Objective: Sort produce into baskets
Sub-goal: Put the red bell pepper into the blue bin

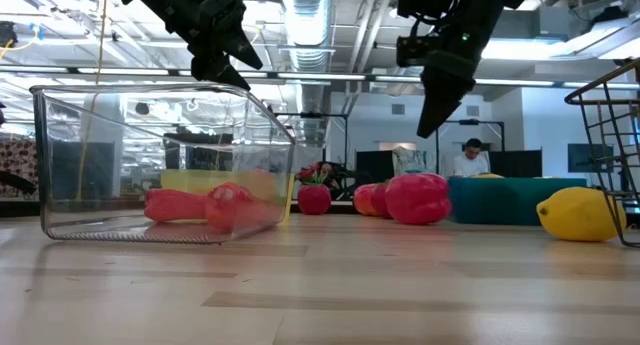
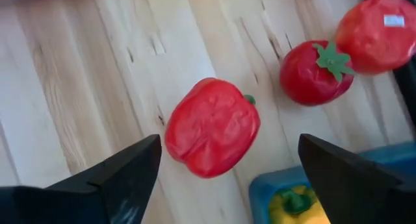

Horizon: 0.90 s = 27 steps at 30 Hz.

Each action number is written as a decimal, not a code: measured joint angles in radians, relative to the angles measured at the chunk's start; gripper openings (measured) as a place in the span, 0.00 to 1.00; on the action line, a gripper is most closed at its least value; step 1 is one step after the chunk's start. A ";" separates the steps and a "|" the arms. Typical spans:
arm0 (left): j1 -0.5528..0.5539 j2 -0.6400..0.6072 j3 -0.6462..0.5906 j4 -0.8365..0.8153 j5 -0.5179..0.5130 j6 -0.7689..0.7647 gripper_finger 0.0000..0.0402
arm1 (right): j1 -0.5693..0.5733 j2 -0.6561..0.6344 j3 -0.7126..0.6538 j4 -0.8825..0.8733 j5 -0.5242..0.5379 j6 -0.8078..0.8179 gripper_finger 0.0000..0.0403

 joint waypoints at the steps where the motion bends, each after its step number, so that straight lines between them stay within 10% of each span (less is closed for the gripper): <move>1: 0.000 0.000 0.000 0.000 0.000 0.000 0.97 | 0.000 0.000 0.000 0.000 0.000 0.023 0.96; 14: 0.000 0.000 0.000 0.000 0.000 0.000 0.97 | 0.007 0.000 -0.026 0.045 -0.001 0.431 0.94; 27: 0.000 0.000 0.000 0.002 0.000 0.000 0.97 | 0.006 0.144 -0.043 0.118 0.052 0.433 0.94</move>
